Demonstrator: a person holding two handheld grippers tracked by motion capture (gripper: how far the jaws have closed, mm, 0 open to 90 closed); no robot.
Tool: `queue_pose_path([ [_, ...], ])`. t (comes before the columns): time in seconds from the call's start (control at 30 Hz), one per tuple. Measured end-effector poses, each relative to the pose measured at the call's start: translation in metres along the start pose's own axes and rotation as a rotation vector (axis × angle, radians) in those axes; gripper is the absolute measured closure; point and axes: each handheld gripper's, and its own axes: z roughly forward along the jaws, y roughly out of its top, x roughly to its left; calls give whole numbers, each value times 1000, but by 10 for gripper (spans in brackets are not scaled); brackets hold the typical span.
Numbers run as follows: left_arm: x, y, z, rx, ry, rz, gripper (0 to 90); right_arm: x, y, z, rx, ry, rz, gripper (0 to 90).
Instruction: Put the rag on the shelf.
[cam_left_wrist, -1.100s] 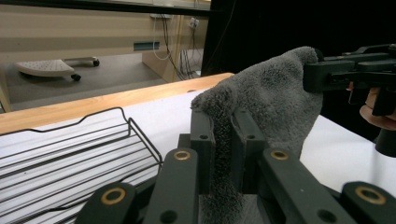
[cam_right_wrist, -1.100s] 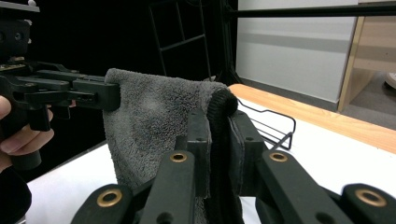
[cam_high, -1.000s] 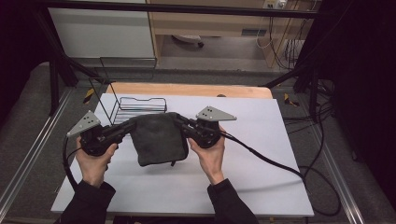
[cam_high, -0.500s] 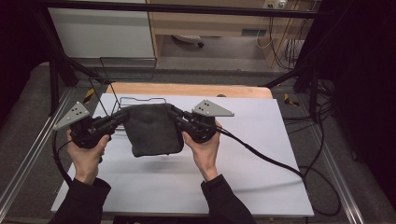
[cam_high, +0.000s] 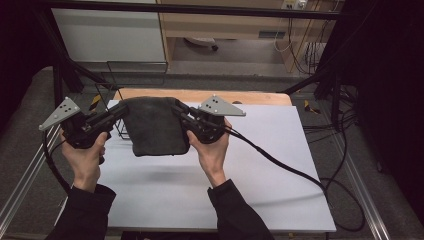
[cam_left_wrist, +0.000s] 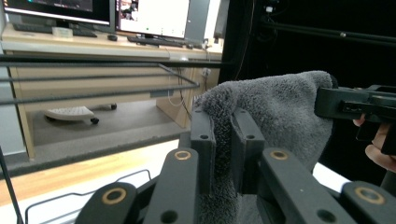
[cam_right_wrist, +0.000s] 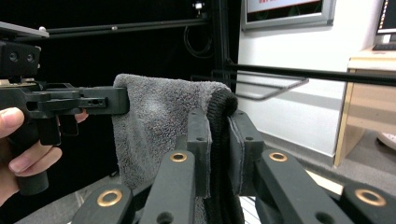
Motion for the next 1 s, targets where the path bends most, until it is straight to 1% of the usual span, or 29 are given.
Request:
queue_pose_path([
  [0.03,0,0,0,0,0,0,811,0,2,1,-4,1,-2,810],
  [0.1,2,5,-1,-21,2,-6,811,1,6,2,-13,0,-10,810],
  [0.13,2,5,-1,-21,2,-6,811,1,6,2,-13,0,-10,810],
  [0.3,6,13,-1,-55,9,-14,811,4,17,10,-35,-10,-25,810],
  [0.33,6,14,-1,-59,12,-14,811,4,19,11,-38,-11,-33,810],
  [0.5,12,23,-3,-93,28,-19,811,7,28,18,-55,-14,-41,811],
  [0.73,20,32,-5,-122,33,-26,811,9,39,29,-68,-14,-53,811],
  [0.77,21,33,-5,-126,34,-30,811,10,42,32,-76,-15,-52,811],
  [0.87,25,38,-6,-140,35,-37,811,10,46,35,-81,-14,-57,811],
  [1.0,29,45,-5,-146,45,-35,811,11,54,43,-90,-16,-59,811],
])
